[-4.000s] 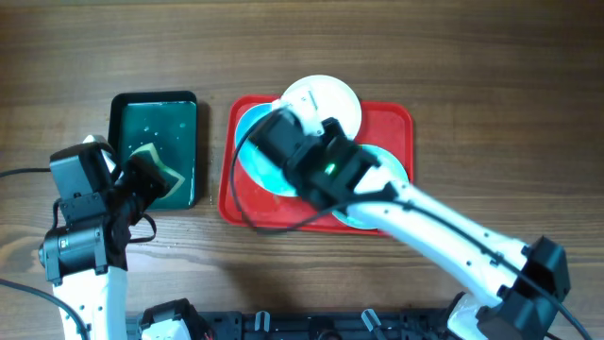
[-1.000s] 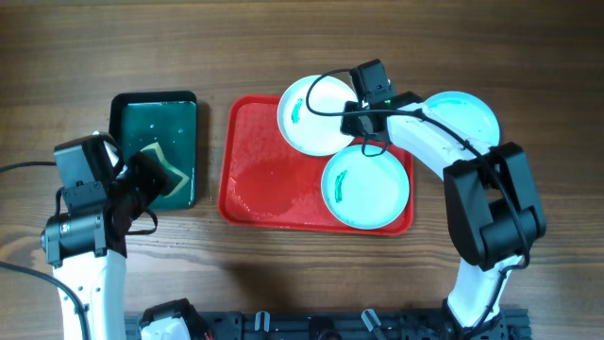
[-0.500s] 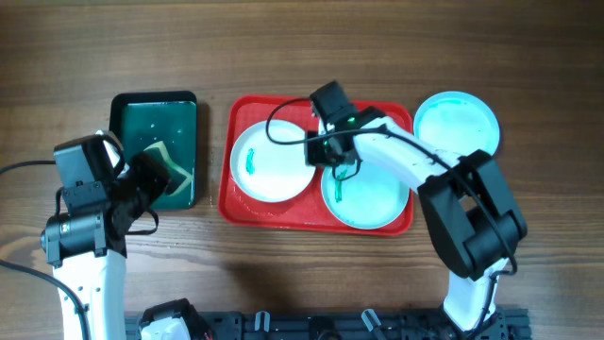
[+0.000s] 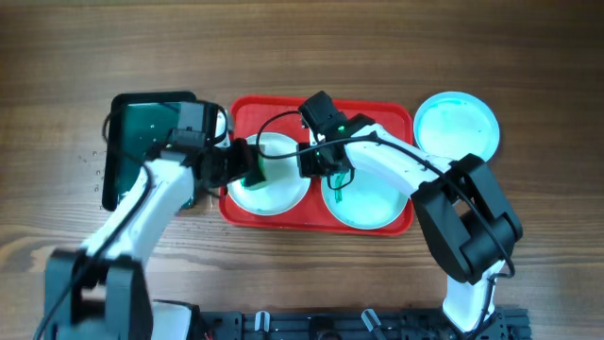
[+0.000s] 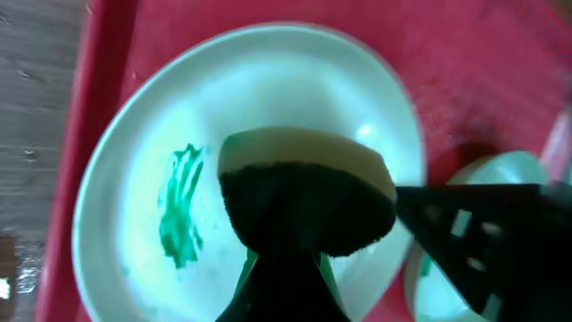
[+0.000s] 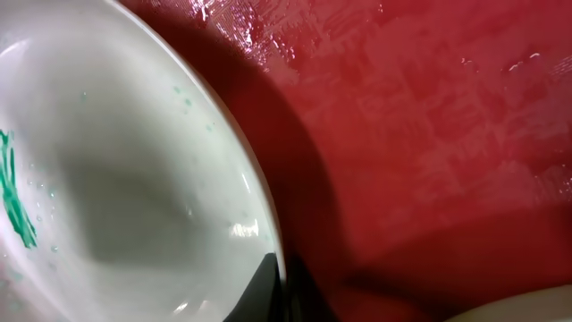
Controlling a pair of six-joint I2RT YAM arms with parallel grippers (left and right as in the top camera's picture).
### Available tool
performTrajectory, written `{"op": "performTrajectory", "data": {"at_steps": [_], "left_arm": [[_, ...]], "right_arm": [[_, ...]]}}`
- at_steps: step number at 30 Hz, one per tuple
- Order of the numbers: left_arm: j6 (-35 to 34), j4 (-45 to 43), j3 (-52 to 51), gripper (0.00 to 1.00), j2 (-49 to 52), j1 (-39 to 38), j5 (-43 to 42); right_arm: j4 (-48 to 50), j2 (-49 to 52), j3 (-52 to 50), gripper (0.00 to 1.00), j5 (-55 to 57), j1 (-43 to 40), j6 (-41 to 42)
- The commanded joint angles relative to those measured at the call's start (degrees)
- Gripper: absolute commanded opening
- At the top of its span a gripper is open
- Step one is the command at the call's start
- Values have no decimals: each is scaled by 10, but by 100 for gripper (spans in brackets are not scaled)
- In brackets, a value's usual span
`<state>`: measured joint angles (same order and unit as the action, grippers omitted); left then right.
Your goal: Clean dirty plates on tray and stack at the side
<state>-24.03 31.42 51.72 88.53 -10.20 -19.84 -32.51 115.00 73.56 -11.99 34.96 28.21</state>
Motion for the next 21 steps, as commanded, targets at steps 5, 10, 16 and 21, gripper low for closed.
{"op": "performTrajectory", "data": {"at_steps": [5,10,16,21], "left_arm": [[11,-64,0,4,142,-19,86],[11,-21,0,4,95,-19,334],[11,-57,0,4,-14,-20,114],[-33,-102,0,4,74,-39,57]], "right_arm": [[2,9,-17,4,13,5,-12],[1,9,-17,4,13,5,-12],[4,9,-17,4,13,5,-12],[4,9,-17,4,13,5,-12]]}}
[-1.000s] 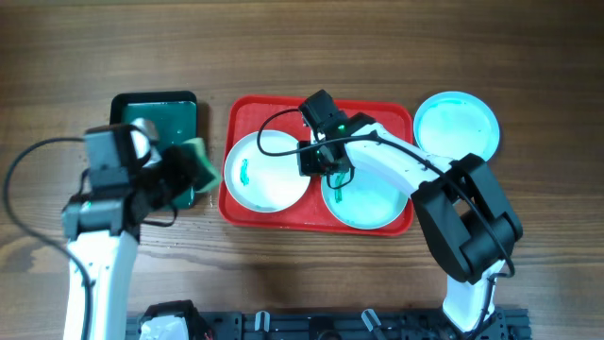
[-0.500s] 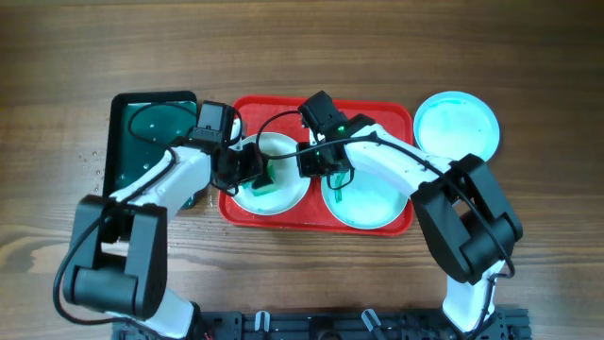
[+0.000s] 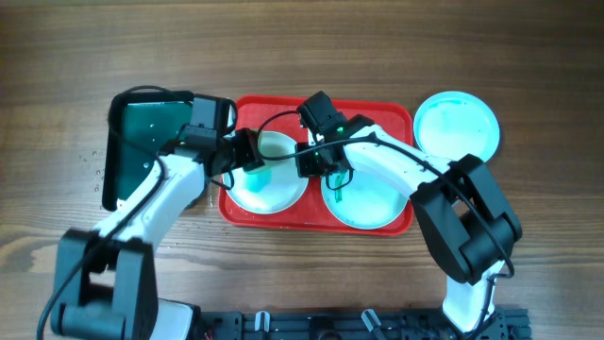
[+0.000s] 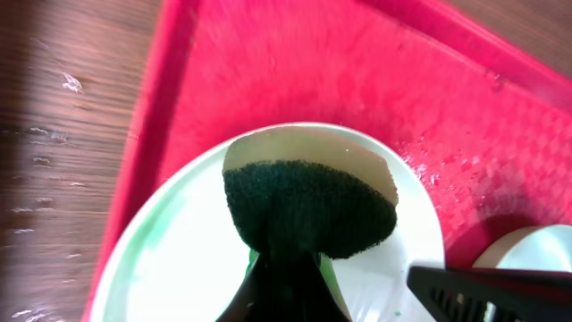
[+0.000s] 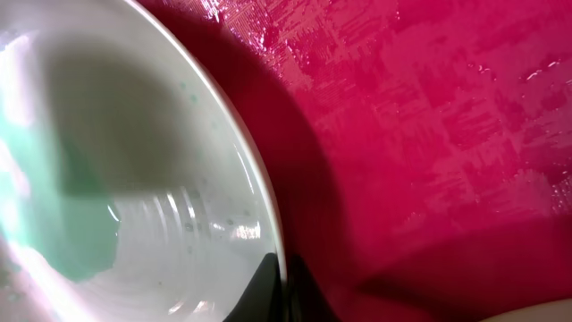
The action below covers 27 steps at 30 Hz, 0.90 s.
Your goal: Clean dirty plates on tray and stack at the side
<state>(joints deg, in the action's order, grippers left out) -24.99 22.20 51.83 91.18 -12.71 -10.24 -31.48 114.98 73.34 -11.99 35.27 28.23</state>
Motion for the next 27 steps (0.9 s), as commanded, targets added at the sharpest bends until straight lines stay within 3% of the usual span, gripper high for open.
{"op": "performTrajectory", "data": {"at_steps": [1,3,6,8,10,14,19,23,27], "left_arm": [[-22,-10,-1,4,65,-17,-36],[-22,-2,-1,4,80,-17,10],[-23,55,-1,4,57,-16,172],[-23,97,-1,4,18,-16,264],[-23,123,-1,4,-42,-16,302],[-25,134,-1,4,-190,-16,248],[-59,163,-1,4,-336,-16,127],[-53,204,-1,4,-391,-16,141],[-53,230,-1,4,-431,-16,188]], "right_arm": [[-6,9,-15,4,13,2,-12],[-7,9,-15,4,13,2,-12],[-12,9,-15,4,13,2,-12],[-12,9,-15,4,13,2,-12],[-11,9,-15,4,13,2,-12],[-10,2,-1,4,3,2,-20],[-40,-73,52,4,-1,2,-112],[-69,-155,64,4,149,13,-146],[-83,-285,64,5,510,82,-230]]}}
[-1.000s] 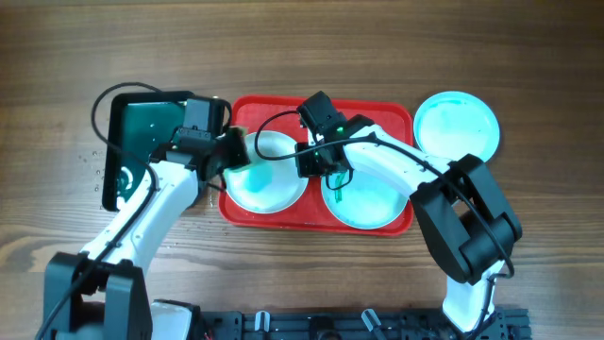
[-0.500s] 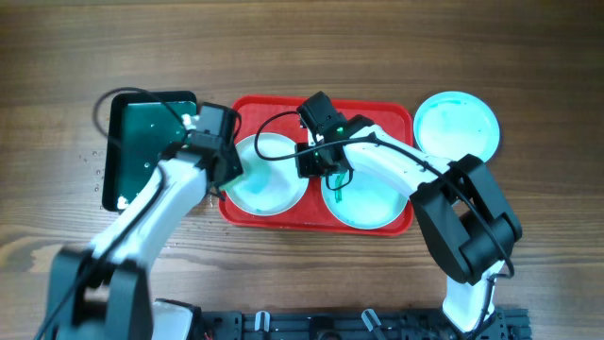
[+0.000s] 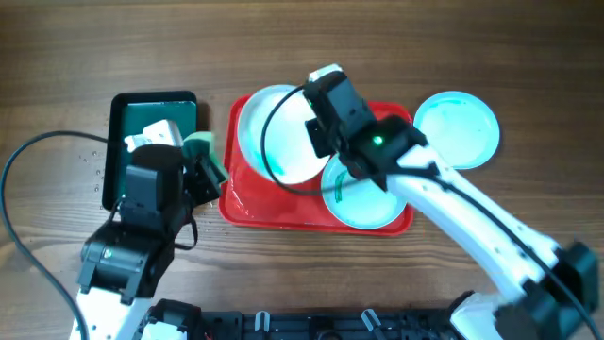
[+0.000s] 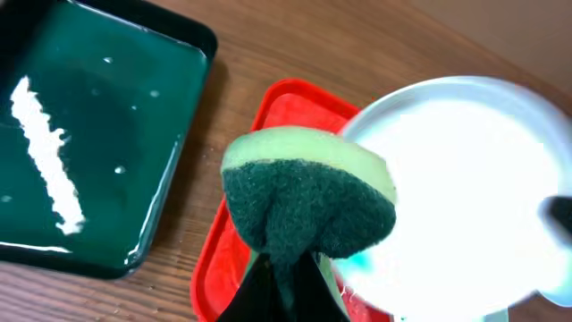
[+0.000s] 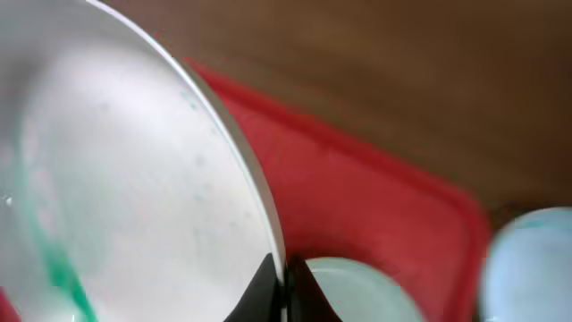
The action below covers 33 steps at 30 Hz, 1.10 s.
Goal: Clean dirty plates on tray and stack at the side
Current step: 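Lift the white plate with the right gripper and stack it on the teal plate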
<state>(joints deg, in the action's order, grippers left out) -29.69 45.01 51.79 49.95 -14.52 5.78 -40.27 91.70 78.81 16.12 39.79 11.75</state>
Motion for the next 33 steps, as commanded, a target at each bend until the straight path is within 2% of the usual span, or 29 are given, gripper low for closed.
{"op": "performTrajectory", "data": {"at_steps": [1,3,11,15,16,18,19,20,22,27,31,33], "left_arm": [[-12,12,0,4,-18,2,52],[-13,35,0,4,5,2,74],[-13,30,0,4,104,2,74],[-12,28,0,4,104,2,73],[-12,28,0,4,104,2,73],[-12,26,0,4,104,2,74],[-12,26,0,4,104,2,74],[-12,26,0,4,104,2,74],[-12,26,0,4,104,2,74],[-12,26,0,4,104,2,74],[-12,26,0,4,104,2,73],[-12,26,0,4,104,2,73]], "right_arm": [[10,-68,9,5,313,57,-110],[35,-69,9,4,415,84,-189],[198,-69,9,4,541,163,-367],[201,-67,7,4,540,166,-352],[197,-67,3,4,535,163,-322],[110,-67,-3,4,468,138,-189],[27,-66,-9,4,379,104,-70],[-14,-66,-25,4,291,55,29],[-25,-66,-48,4,187,-29,102],[-48,-65,-55,4,-64,-351,112],[-51,-56,-89,4,-116,-524,114],[-19,-47,-124,4,-114,-554,123]]}}
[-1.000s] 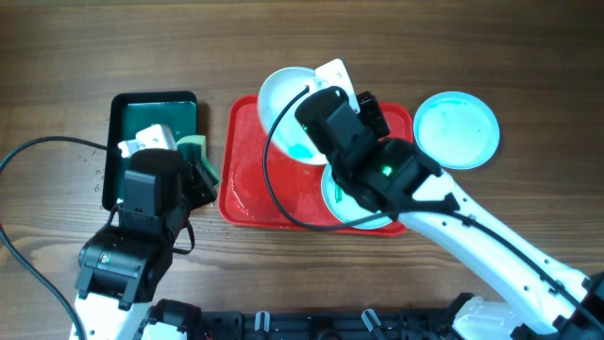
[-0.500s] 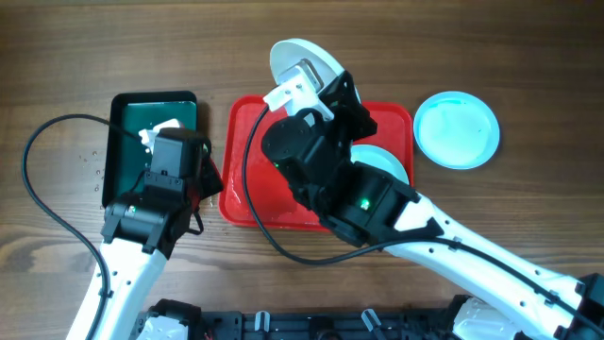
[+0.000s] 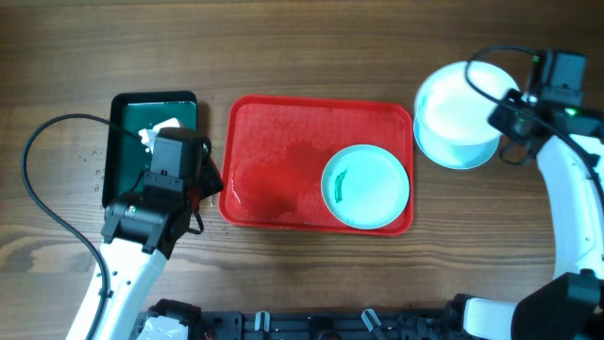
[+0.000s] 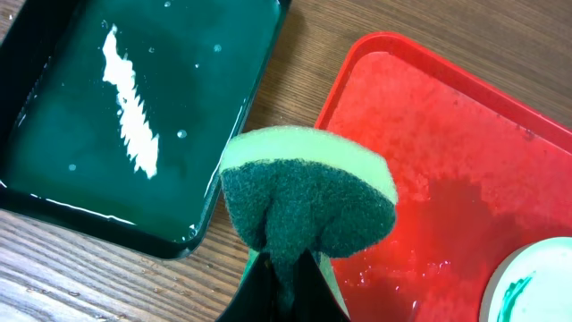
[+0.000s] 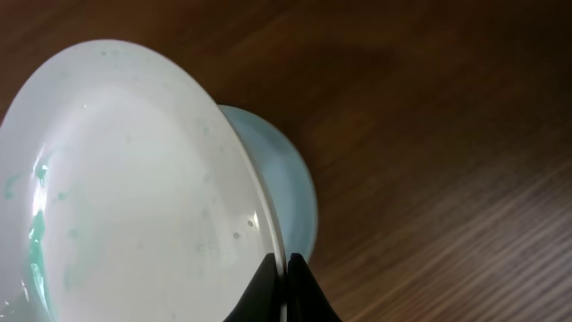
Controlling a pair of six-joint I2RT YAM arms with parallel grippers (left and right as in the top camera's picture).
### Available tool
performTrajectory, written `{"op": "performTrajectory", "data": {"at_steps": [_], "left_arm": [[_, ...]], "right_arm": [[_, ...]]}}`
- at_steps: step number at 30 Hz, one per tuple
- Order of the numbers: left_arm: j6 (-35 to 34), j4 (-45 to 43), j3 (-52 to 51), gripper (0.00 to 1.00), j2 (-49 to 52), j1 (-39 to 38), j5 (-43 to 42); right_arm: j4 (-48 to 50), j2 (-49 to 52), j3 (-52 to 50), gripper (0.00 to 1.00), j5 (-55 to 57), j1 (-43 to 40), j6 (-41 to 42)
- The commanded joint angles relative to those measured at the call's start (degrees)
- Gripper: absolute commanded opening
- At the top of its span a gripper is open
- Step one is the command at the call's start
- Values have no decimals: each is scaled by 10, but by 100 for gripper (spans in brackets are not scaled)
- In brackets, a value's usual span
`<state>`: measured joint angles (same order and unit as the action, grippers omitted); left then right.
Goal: Clean dirty plates on tray and stack at the side
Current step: 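Lift the white plate with the right gripper and stack it on the teal plate, then grip the remaining teal plate with the right gripper and bring the sponge to it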
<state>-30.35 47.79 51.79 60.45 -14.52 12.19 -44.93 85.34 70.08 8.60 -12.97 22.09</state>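
Observation:
My right gripper (image 5: 286, 266) is shut on the rim of a white plate (image 5: 134, 197) with faint green traces. It holds this plate (image 3: 464, 94) tilted over a pale blue plate (image 5: 299, 183) lying on the wood right of the red tray (image 3: 283, 123). One plate with a green smear (image 3: 366, 186) lies in the tray's right half. My left gripper (image 4: 288, 268) is shut on a green sponge (image 4: 308, 192), over the gap between the tray's left edge and the basin. It appears in the overhead view as the left gripper (image 3: 196, 179).
A dark green basin (image 4: 134, 107) of water with a white foam streak stands left of the tray. The tray's left half (image 4: 465, 179) is wet. A black cable (image 3: 42, 161) loops over the wood at the far left.
The right gripper has carried the white plate from above the tray's left half to over the pale blue plate at the right. The left gripper with the sponge stays by the tray's left edge.
First the sponge rested on the left plate, which bore a green smear, while the right gripper pinched its rim. Then the sponge was at the plate's far side, the smear spread. Later the plate was raised and the sponge withdrawn. Now it hangs over the side plate.

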Motion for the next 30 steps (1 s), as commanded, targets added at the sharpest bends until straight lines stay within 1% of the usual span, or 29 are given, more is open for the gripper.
{"op": "performTrajectory", "data": {"at_steps": [1,2,4,5,6,7,8,10,11,12,13,15,17,18,20,22,23,26,27,30], "left_arm": [[-6,-2,0,4,0,2,9],[-6,-2,0,4,0,2,9],[-6,-2,0,4,0,2,9],[-6,-2,0,4,0,2,9],[-6,-2,0,4,0,2,9],[-6,-2,0,4,0,2,9],[-6,-2,0,4,0,2,9],[-6,-2,0,4,0,2,9],[-6,-2,0,4,0,2,9],[-6,-3,0,4,0,2,7],[-6,-4,0,4,0,2,7],[-6,-4,0,4,1,2,7],[-6,-4,0,4,4,2,7],[-6,-4,0,4,6,2,7],[-6,-4,0,4,10,2,7],[-6,-4,0,4,11,2,7],[-6,-4,0,4,11,2,7],[-6,-4,0,4,11,2,7],[-6,-4,0,4,11,2,7],[-6,-4,0,4,11,2,3]], "right_arm": [[45,24,-52,4,-36,-30,19],[59,34,-62,9,-37,-30,20],[71,54,-66,15,-37,-30,21],[74,65,-66,25,-40,-30,21],[77,73,-66,49,-57,-30,19],[76,77,-66,55,-94,-30,10],[77,77,-67,55,-138,-29,-10],[70,77,-67,54,-318,-16,-81],[52,77,-67,54,-360,-1,-98],[26,77,-67,54,-373,21,-109],[5,77,-67,54,-363,46,-125],[-51,77,-67,54,-269,126,-140],[-64,80,-74,54,-193,191,-139],[-57,81,-82,62,-170,223,-137],[-44,81,-101,63,-75,261,-68],[-33,81,-115,63,-62,268,-59],[-35,81,-118,62,-68,268,-60],[-29,81,-131,50,-82,268,-56],[-18,81,-140,44,-90,268,-54],[5,81,-170,42,-104,268,-54]]}}
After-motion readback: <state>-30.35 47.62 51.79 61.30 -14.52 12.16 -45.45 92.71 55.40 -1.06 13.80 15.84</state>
